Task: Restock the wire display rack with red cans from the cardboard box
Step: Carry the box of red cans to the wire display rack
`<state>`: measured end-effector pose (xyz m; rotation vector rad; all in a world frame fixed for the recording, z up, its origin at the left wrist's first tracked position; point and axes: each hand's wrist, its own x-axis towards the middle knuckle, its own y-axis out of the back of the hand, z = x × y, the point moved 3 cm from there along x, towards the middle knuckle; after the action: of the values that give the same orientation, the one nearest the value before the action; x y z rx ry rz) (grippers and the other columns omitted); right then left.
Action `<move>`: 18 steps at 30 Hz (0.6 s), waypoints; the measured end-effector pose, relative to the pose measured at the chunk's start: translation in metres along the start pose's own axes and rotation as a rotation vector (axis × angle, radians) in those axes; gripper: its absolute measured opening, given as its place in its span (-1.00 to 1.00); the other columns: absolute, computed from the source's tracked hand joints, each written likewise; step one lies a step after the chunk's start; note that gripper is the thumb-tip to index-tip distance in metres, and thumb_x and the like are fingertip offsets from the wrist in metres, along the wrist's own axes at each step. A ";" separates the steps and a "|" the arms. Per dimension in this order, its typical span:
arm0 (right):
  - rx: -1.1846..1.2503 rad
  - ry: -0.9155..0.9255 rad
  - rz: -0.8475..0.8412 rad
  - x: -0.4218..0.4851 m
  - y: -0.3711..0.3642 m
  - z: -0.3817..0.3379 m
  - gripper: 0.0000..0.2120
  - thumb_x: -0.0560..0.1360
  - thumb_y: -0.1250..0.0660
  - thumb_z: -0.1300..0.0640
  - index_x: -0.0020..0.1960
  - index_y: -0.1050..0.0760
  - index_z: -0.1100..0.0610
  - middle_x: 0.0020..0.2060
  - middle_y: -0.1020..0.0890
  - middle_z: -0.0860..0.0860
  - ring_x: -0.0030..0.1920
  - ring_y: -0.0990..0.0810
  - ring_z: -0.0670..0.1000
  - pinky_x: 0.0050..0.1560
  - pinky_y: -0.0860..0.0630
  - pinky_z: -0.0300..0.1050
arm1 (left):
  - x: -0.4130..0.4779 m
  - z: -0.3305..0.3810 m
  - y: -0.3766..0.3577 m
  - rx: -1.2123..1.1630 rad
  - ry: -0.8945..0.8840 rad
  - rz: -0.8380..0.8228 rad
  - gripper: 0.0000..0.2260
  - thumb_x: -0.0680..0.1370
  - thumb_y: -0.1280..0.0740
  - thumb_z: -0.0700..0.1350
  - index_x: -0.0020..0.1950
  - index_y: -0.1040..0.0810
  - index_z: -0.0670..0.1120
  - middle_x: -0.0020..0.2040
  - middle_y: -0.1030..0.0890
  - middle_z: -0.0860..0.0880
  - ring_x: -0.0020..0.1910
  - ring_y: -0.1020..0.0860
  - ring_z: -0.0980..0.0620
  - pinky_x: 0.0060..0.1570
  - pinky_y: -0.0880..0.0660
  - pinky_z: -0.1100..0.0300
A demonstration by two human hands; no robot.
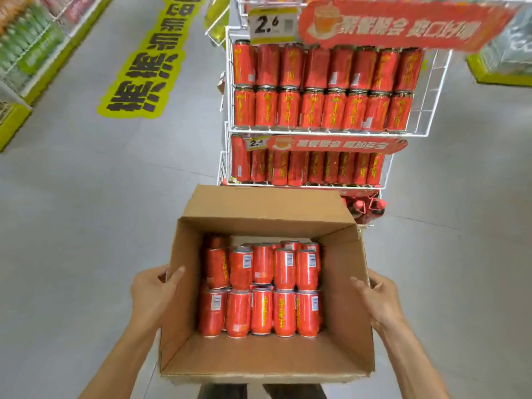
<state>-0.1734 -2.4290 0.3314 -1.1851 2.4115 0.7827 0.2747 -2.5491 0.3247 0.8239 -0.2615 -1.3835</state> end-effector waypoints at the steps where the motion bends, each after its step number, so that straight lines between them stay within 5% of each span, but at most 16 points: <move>1: 0.010 -0.002 0.002 0.015 -0.008 0.006 -0.74 0.60 -0.39 0.32 -0.05 -0.73 -0.02 -0.17 -0.78 0.08 -0.13 -0.74 0.19 -0.06 -0.71 0.31 | 0.015 -0.004 -0.012 0.004 -0.009 -0.009 -0.49 0.57 -0.47 0.06 -0.43 -0.29 -0.06 -0.51 -0.26 0.06 -0.48 -0.26 0.07 -0.39 -0.17 0.20; 7: 0.005 -0.023 0.009 0.110 -0.049 0.076 -0.77 0.60 -0.40 0.29 0.03 -0.75 0.00 -0.19 -0.78 0.00 -0.22 -0.74 0.11 -0.17 -0.71 0.08 | 0.083 -0.064 -0.101 -0.023 0.004 -0.040 -0.52 0.55 -0.48 0.07 -0.48 -0.37 0.04 -0.57 -0.24 0.10 -0.56 -0.23 0.14 -0.54 -0.10 0.32; 9: -0.005 -0.024 0.008 0.140 -0.063 0.107 -0.74 0.60 -0.40 0.28 -0.02 -0.76 -0.06 -0.20 -0.78 -0.04 -0.24 -0.75 0.05 -0.25 -0.69 -0.01 | 0.103 -0.097 -0.136 -0.048 0.039 -0.051 -0.51 0.53 -0.49 0.10 -0.43 -0.35 -0.07 -0.54 -0.26 0.09 -0.51 -0.25 0.14 -0.50 -0.14 0.24; 13: -0.054 -0.037 0.008 0.201 -0.090 0.176 -0.72 0.59 -0.36 0.35 -0.12 -0.73 0.04 -0.35 -0.70 -0.12 -0.40 -0.59 -0.16 -0.40 -0.51 -0.25 | 0.144 -0.167 -0.210 -0.116 0.114 -0.083 -0.61 0.44 -0.51 0.17 -0.26 -0.65 -0.18 -0.44 -0.54 -0.05 -0.39 -0.43 0.04 -0.36 -0.48 0.08; 18: -0.076 -0.081 0.013 0.268 -0.122 0.262 -0.75 0.59 -0.37 0.35 -0.02 -0.76 0.07 -0.21 -0.78 0.04 -0.23 -0.70 0.07 -0.17 -0.66 0.03 | 0.183 -0.233 -0.297 -0.122 0.167 -0.081 -0.88 0.50 -0.56 -0.06 -0.24 -0.74 0.05 -0.31 -0.73 -0.10 -0.37 -0.57 0.03 -0.23 -0.63 0.00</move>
<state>-0.2187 -2.4946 -0.0543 -1.1442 2.3444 0.9159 0.2298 -2.6257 -0.0851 0.8500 -0.0147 -1.3827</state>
